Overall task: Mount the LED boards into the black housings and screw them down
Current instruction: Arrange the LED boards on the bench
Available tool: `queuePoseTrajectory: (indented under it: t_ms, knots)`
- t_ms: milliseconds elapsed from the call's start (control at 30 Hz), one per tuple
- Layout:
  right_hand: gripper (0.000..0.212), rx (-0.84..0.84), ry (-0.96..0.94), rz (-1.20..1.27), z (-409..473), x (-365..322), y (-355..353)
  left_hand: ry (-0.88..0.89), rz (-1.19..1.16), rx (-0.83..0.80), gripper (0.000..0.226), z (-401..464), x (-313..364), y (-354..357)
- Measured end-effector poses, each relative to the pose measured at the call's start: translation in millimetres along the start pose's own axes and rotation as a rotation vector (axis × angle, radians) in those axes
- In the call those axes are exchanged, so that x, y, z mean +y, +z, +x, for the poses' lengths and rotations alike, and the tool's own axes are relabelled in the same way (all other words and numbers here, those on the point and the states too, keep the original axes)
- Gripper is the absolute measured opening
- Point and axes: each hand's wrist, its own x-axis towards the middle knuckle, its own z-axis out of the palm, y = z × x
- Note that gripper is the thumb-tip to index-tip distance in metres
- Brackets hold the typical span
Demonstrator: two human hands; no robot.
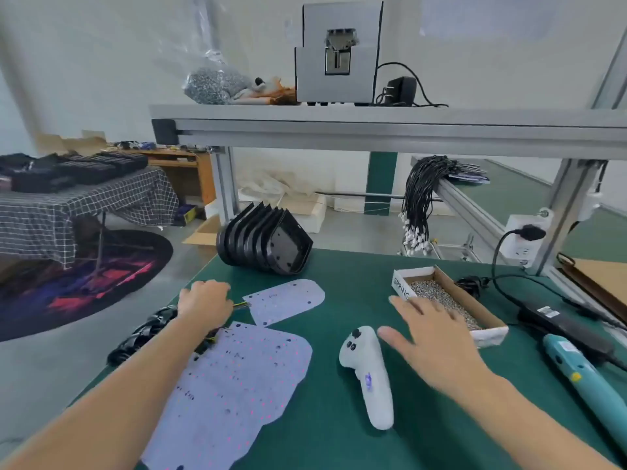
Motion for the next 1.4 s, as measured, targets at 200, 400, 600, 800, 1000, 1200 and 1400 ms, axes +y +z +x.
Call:
queuePoseTrajectory:
  t_ms: [200,400,600,800,1000,1200,1400]
  knots:
    - [0.088,-0.148,-0.14,0.105,-16.5,-61.8,22.7,0.038,0.032,0.061,0.032,4.0,-12.5,17.8]
    - [0.061,-0.047,0.01,0.179,-12.2,-43.0,40.0,0.192,0.004,0.087,0.053,-12.9,-41.4,5.8]
    - [0.054,-0.04,0.037,0.111,13.6,-18.1,40.7,0.344,0.037,0.063,0.049,-32.1,-76.4,-7.9]
    - [0.058,0.005,-0.14,0.044,16.6,-70.7,21.6,0.442,0.13,0.124,0.022,-45.5,-84.0,1.2]
    - [0.038,-0.247,-0.517,0.43,-9.6,-162.6,24.9,0.423,-0.18,0.13,0.041,-66.0,-101.3,-13.3]
    - [0.049,-0.398,-0.471,0.421,-24.7,-189.7,38.1,0.455,-0.039,-0.079,0.041,-85.2,-116.0,-7.0]
    - [0.057,-0.497,-0.298,0.733,-22.4,-195.7,39.3,0.658,-0.089,0.466,0.007,-92.9,-107.9,-17.6]
